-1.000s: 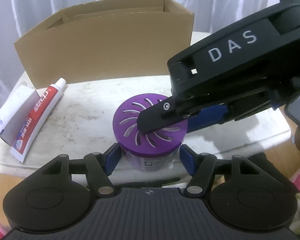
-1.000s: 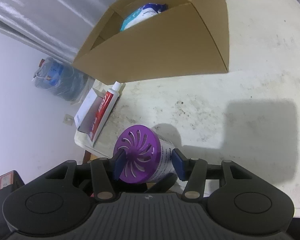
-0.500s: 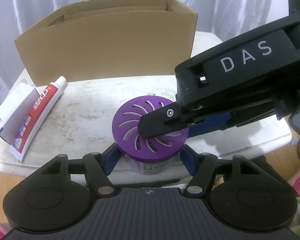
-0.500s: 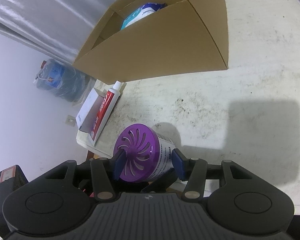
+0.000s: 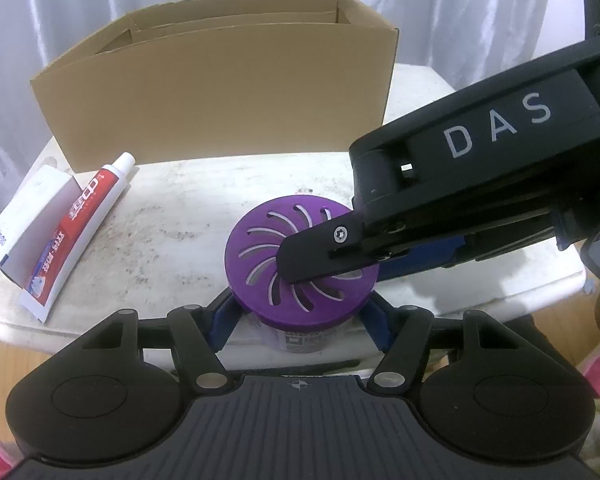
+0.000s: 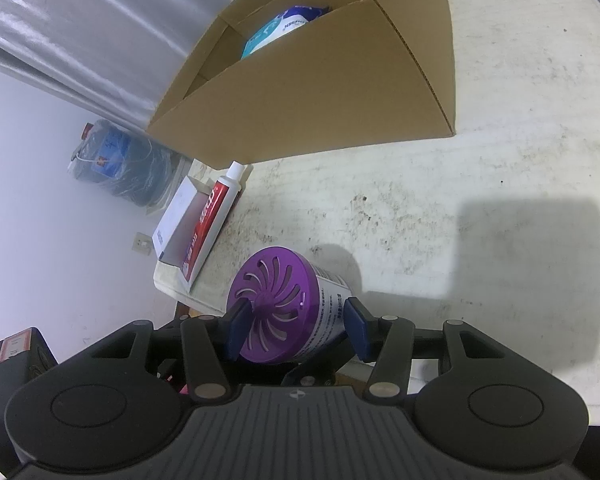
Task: Organize objects
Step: 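Raise the purple canister higher with the right gripper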
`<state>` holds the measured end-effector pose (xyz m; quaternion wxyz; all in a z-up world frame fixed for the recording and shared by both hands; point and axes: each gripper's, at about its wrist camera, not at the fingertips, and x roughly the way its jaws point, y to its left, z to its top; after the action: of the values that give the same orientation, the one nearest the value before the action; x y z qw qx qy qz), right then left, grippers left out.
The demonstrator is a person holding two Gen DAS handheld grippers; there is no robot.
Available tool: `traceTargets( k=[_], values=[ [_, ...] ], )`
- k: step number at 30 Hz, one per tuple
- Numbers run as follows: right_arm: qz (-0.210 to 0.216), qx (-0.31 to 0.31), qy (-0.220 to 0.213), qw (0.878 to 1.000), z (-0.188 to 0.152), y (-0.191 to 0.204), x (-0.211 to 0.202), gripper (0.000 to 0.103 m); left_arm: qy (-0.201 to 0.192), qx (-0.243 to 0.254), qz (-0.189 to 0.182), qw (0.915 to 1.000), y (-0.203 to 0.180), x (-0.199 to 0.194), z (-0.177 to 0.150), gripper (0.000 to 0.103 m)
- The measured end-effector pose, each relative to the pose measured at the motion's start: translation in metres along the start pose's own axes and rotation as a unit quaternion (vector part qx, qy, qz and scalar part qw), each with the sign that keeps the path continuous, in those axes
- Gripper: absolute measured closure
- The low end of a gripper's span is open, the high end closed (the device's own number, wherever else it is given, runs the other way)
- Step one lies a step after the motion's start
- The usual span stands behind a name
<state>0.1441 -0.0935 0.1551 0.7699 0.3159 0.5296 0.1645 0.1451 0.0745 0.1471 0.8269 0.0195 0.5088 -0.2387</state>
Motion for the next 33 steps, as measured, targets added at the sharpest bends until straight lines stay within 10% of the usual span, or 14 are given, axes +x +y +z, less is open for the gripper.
traceTargets(
  k=[33],
  values=[
    [0.006, -0.014, -0.006, 1.000, 0.001, 0.011, -0.004, 0.048, -0.016, 0.002, 0.010, 0.9998, 0.000, -0.021, -0.004, 0.038]
  ],
)
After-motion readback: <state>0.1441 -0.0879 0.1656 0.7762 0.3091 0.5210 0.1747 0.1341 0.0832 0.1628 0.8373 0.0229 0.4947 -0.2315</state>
